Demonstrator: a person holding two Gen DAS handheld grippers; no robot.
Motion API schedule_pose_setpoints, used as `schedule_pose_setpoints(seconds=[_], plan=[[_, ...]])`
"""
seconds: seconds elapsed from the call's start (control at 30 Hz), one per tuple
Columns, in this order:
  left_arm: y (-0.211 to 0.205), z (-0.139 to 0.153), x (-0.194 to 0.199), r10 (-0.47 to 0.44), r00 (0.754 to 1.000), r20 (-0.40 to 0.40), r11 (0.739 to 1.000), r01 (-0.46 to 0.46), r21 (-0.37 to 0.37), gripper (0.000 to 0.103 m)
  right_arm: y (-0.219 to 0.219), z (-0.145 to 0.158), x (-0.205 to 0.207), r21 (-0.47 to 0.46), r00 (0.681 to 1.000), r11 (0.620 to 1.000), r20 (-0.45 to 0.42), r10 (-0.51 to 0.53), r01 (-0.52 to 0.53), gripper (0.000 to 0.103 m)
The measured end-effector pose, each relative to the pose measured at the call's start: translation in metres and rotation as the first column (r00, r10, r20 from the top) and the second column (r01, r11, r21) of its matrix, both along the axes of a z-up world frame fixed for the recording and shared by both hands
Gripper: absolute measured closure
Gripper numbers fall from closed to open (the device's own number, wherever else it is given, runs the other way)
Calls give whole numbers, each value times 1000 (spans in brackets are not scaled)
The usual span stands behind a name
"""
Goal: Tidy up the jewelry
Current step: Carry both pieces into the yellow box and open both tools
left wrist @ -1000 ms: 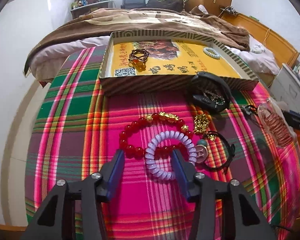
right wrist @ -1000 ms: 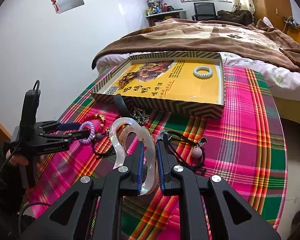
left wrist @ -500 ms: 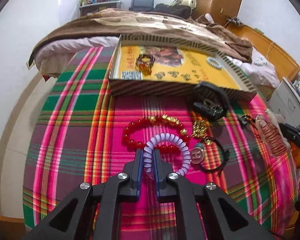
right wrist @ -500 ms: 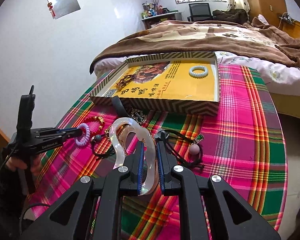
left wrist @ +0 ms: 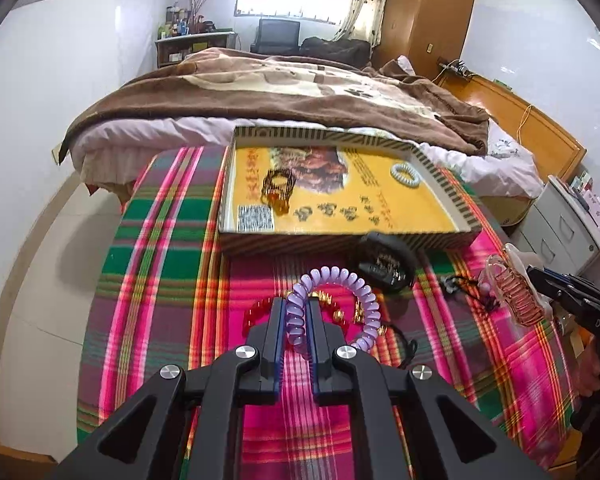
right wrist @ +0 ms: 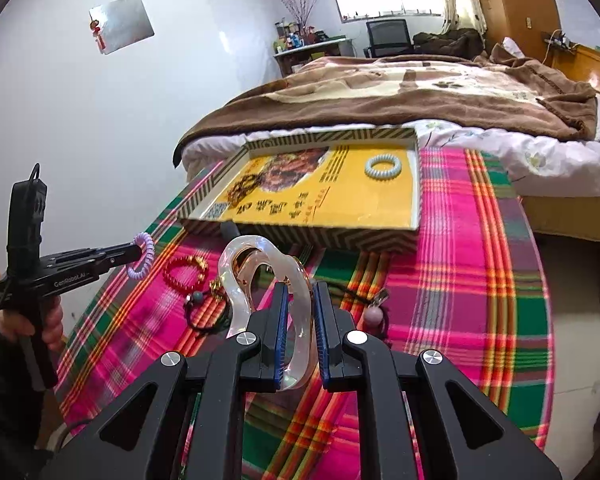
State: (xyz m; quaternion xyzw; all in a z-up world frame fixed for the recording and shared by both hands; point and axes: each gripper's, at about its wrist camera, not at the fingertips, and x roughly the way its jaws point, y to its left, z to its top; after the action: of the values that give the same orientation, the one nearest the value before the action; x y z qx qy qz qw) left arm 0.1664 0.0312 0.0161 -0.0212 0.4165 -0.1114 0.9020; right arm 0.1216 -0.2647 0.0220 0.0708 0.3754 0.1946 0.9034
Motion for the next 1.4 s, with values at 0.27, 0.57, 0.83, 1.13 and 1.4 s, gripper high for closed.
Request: schedule_pose_setpoints(seconds=[0.27,0.57,0.83,1.13,1.4], plan=[[-1,27,26,-10,999,45,1000,11,-8,94,-6,25,24,-22,998,998,36,-60,61,90],[-7,48,80,-36,997,68,999,38,-32,94,-9,34,76,-7,991,992,24,-129,129,90],[-20,42,141,-44,998,50,998,47,-44,93,-1,19,135,-4,986,987,-46,-160,160,90],[-31,5,207,-28,999,-24,998,27,-60,93,11,-9,208,-46,976,985,-131,-174,169,90],[-36,-28,253,-10,996,-85,999,6,-45,93,25,-32,249,-65,965,982,-184,-185,176,90]])
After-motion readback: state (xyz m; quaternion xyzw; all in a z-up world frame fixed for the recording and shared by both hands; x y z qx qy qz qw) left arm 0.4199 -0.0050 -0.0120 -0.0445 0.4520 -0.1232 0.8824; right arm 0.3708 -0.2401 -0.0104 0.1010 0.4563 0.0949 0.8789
